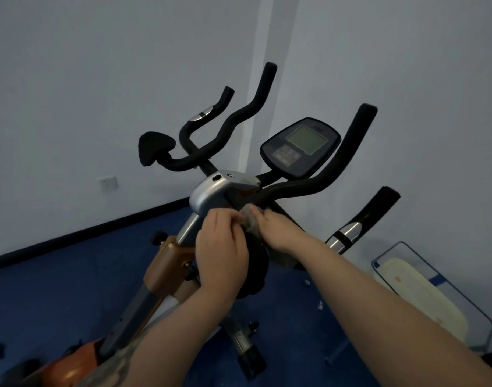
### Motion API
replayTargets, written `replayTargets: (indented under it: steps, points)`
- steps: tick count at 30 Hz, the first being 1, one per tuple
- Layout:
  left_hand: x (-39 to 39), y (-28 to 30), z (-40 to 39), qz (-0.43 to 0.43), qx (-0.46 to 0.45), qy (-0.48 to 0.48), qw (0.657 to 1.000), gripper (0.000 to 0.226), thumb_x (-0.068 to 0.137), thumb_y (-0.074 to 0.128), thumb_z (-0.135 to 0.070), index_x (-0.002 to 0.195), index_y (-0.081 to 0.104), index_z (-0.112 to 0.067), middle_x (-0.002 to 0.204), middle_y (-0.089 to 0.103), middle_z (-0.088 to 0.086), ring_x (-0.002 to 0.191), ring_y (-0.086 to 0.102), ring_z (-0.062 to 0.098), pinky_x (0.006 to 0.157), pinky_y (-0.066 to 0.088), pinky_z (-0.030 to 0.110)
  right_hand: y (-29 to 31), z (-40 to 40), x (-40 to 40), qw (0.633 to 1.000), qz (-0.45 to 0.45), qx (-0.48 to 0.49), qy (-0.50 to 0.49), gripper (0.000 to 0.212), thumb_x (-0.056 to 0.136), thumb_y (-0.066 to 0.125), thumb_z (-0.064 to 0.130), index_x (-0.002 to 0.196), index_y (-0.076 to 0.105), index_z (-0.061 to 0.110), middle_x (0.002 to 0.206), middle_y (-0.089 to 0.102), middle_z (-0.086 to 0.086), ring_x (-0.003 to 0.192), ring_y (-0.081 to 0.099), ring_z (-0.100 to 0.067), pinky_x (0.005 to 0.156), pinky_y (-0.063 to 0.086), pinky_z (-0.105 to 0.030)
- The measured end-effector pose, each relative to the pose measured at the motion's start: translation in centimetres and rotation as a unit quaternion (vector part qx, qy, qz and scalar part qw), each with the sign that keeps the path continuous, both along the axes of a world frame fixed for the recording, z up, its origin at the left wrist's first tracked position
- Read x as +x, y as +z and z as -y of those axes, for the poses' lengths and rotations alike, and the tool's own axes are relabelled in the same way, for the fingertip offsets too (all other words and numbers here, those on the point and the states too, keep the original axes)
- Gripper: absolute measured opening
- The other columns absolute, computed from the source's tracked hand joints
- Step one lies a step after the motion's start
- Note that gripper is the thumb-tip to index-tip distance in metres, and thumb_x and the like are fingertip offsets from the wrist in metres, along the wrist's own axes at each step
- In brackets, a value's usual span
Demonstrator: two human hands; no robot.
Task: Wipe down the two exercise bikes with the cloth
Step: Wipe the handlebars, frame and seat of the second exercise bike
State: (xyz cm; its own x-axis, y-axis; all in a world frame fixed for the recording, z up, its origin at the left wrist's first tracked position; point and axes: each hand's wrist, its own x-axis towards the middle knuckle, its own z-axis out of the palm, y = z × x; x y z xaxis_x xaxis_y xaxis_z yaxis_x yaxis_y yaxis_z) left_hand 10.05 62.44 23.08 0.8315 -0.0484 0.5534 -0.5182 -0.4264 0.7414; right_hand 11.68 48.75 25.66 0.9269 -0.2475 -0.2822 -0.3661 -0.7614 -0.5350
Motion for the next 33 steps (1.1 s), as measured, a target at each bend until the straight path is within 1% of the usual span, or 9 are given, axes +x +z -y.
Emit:
replayTargets:
  steps: [5,9,14,16,19,22,24,28,33]
  points:
    - [0.0,-0.2,-0.1,0.003,0.006,0.011,1.0,0.015,0.089,0.056,-0.003,0.09,0.056,-0.019,0.089,0.054,-0.006,0.077,0.051,0.01,0.068,0.047,0.037,-0.5,2.0,-1.7,0.993,-0.034,-0.067,0.086,0.07,0.093,0.033,0.066,0.137,0.035,0.011,0.121,0.06,-0.01,0.099,0.058,-0.022,0.081,0.046,-0.037]
    - [0.2,-0.1,0.0,0.001,0.014,0.002,1.0,0.015,0.089,0.055,-0.002,0.089,0.056,-0.017,0.089,0.055,-0.005,0.078,0.053,0.013,0.07,0.048,0.04,-0.2,0.2,-0.7,0.994,0.029,-0.088,0.051,0.058,0.098,0.037,0.056,0.131,0.041,0.009,0.122,0.059,-0.012,0.103,0.059,-0.027,0.083,0.047,-0.038]
    - [-0.4,1.0,0.0,-0.009,0.045,-0.019,0.999,0.019,0.087,0.056,-0.001,0.092,0.058,-0.019,0.093,0.056,-0.005,0.085,0.054,0.016,0.077,0.047,0.043,-0.7,0.9,-6.6,0.914,0.121,-0.35,0.167,0.065,0.098,0.042,0.044,0.15,0.015,0.018,0.127,0.048,-0.009,0.098,0.056,-0.027,0.067,0.041,-0.035]
    - [-0.4,2.0,0.5,-0.001,0.078,-0.07,0.994,0.021,0.086,0.057,-0.007,0.09,0.057,-0.027,0.093,0.055,-0.011,0.088,0.049,0.011,0.081,0.042,0.036,0.0,2.4,-9.0,0.871,0.192,-0.391,0.228,0.053,0.097,0.042,0.043,0.143,0.031,0.02,0.113,0.056,-0.005,0.09,0.058,-0.024,0.069,0.044,-0.037]
    - [-0.4,3.8,3.1,0.001,0.147,-0.193,0.97,0.015,0.089,0.054,-0.012,0.092,0.059,-0.027,0.093,0.059,-0.009,0.089,0.053,0.013,0.081,0.044,0.037,1.7,7.0,-10.6,0.848,0.286,-0.393,0.21,0.033,0.095,0.04,0.033,0.103,0.065,0.013,0.094,0.064,-0.005,0.081,0.061,-0.027,0.077,0.049,-0.039]
    - [-0.4,4.3,6.3,-0.106,0.247,-0.268,0.925,0.014,0.098,0.044,-0.02,0.104,0.057,-0.02,0.104,0.063,-0.001,0.099,0.057,0.021,0.084,0.047,0.042,2.4,9.3,-10.5,0.864,0.328,-0.379,0.04,0.04,0.095,0.034,0.026,0.096,0.067,0.005,0.098,0.064,-0.01,0.093,0.061,-0.03,0.107,0.037,-0.043]
    - [-0.2,3.7,7.4,-0.124,0.325,-0.276,0.896,0.015,0.101,0.037,-0.025,0.098,0.052,-0.02,0.096,0.062,0.0,0.093,0.06,0.024,0.071,0.042,0.037,0.4,7.9,-10.3,0.869,0.36,-0.336,-0.053,0.04,0.096,0.032,0.022,0.103,0.067,0.003,0.106,0.064,-0.011,0.11,0.057,-0.029,0.118,0.019,-0.041]
    - [-0.2,3.1,7.8,-0.069,0.412,-0.272,0.867,0.03,0.101,0.034,-0.026,0.073,0.042,-0.025,0.074,0.051,-0.008,0.079,0.059,0.024,0.065,0.031,0.033,-0.6,8.6,-11.5,0.846,0.382,-0.372,-0.007,0.035,0.098,0.039,0.019,0.11,0.067,0.003,0.116,0.065,-0.01,0.122,0.054,-0.028,0.119,0.015,-0.041]
    - [0.1,2.8,7.5,-0.123,0.325,-0.247,0.905,0.033,0.097,0.042,-0.04,0.077,0.059,-0.02,0.072,0.061,-0.006,0.066,0.056,0.009,0.056,0.035,0.031,4.7,13.4,-10.3,0.797,0.368,-0.478,0.001,0.023,0.084,0.067,0.005,0.106,0.065,0.0,0.107,0.064,-0.015,0.114,0.059,-0.033,0.118,0.021,-0.044]
